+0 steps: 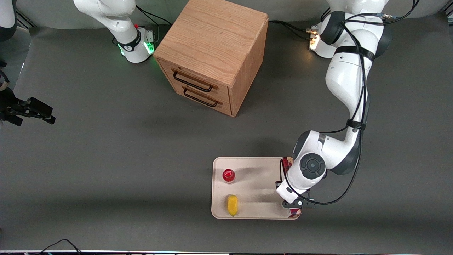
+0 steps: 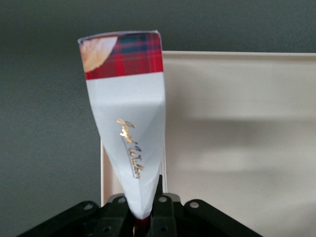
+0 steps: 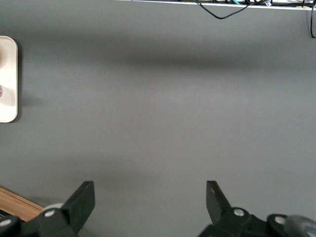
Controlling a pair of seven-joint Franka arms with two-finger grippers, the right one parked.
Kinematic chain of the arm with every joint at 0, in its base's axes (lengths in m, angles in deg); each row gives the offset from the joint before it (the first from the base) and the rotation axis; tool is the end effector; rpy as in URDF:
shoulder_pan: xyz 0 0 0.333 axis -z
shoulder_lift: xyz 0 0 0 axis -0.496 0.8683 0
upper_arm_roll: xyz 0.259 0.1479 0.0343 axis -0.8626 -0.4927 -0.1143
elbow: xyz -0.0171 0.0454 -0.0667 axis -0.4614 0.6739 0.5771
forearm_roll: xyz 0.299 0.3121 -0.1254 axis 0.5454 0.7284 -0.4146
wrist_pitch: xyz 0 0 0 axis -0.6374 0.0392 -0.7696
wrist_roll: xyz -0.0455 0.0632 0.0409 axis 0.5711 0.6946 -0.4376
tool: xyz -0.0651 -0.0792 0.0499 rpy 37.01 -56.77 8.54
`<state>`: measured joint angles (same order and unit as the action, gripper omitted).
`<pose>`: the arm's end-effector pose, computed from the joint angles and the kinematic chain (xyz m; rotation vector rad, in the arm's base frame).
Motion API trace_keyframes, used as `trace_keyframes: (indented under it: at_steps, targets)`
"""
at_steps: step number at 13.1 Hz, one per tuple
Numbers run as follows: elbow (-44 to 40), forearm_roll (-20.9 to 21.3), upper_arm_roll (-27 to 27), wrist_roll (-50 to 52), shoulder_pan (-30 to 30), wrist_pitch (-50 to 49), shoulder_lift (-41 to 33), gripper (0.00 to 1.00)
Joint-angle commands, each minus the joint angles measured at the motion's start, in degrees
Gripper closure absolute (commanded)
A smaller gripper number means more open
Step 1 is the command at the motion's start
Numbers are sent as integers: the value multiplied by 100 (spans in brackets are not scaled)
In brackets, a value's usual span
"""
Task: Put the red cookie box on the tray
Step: 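Lower the cookie box upright onto the tray beside the apple, then open the left gripper, release the box, and raise the arm away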
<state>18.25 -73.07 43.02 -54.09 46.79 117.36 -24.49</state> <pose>0.7742 -0.3029 0.1960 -3.1356 -0.0279 -0.1461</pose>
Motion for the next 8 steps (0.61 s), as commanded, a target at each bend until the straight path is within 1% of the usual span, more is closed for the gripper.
trace_keyframes:
  at_steps: [1,2,3,4,5,6,8]
  targets:
    - [-222,107,-83,166,105,20,108,49]
    - [-213,107,-83,166,105,11,99,37]
    - [-213,107,-83,174,105,-7,73,33]
    - [-213,107,-92,174,96,-59,47,19]
    - [-213,98,-83,192,96,-120,-41,0]
    - [-213,63,-83,305,61,-243,-172,0]
    - [-222,28,-65,342,-9,-795,-497,0]
